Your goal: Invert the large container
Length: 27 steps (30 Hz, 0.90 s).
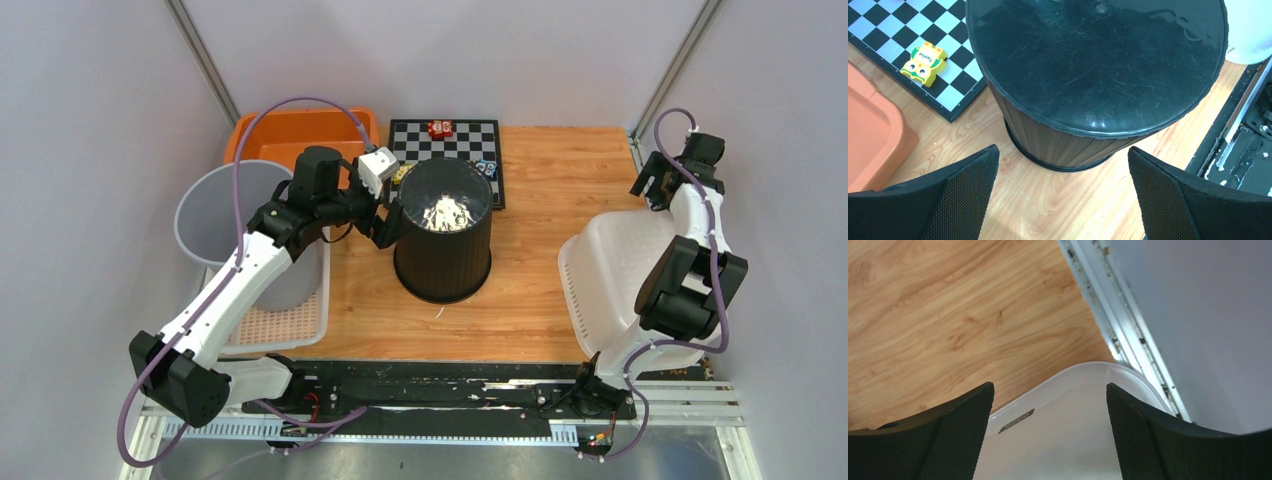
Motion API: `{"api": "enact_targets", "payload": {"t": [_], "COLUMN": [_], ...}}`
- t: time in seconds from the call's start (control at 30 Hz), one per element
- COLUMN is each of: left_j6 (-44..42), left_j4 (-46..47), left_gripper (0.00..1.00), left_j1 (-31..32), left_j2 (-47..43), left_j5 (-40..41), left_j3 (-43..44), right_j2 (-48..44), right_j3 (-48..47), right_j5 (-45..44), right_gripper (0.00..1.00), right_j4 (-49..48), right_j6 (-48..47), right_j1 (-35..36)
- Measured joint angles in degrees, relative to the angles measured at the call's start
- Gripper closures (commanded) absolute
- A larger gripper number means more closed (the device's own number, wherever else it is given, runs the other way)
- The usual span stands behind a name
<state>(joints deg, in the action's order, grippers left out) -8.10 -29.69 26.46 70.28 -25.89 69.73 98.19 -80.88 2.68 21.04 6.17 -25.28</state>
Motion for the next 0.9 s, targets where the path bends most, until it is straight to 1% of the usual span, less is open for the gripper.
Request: {"api": "enact_targets", "payload": {"t": [0.2, 0.37, 0.67, 0.77, 0.9], "left_j6": [-0.5, -0.5, 0.0, 0.6, 2.1], "left_j4": [0.0, -0.2, -0.4, -0.3, 0.1], "left_gripper": [0.00, 0.00, 0.00, 0.00, 0.00], "left_j1": [0.0, 0.0, 0.0, 0.0, 0.0], "left_j2": [-0.8, -1.3, -1.2, -0.5, 1.6], "left_j5": [0.2, 0.6, 0.8, 0.3, -0.7], "left_j3": [0.0, 0.0, -0.2, -0.8, -2.0], "right_j2": [-2.7, -8.3, -16.9, -19.5, -23.0], "right_j3": [5.7, 9.2, 10.4, 10.4, 10.5], "right_j5": [6.8, 11.1, 10.6, 10.5, 10.8], "right_gripper": [0.19, 0.19, 0.17, 0.15, 0.13], "right_j4": [-0.7, -0.3, 6.0, 7.4, 8.4], "right_j6": [-1.8, -4.5, -10.2, -13.4, -18.9], "right_j1": [0.0, 0.5, 1.6, 4.9, 14.8]}}
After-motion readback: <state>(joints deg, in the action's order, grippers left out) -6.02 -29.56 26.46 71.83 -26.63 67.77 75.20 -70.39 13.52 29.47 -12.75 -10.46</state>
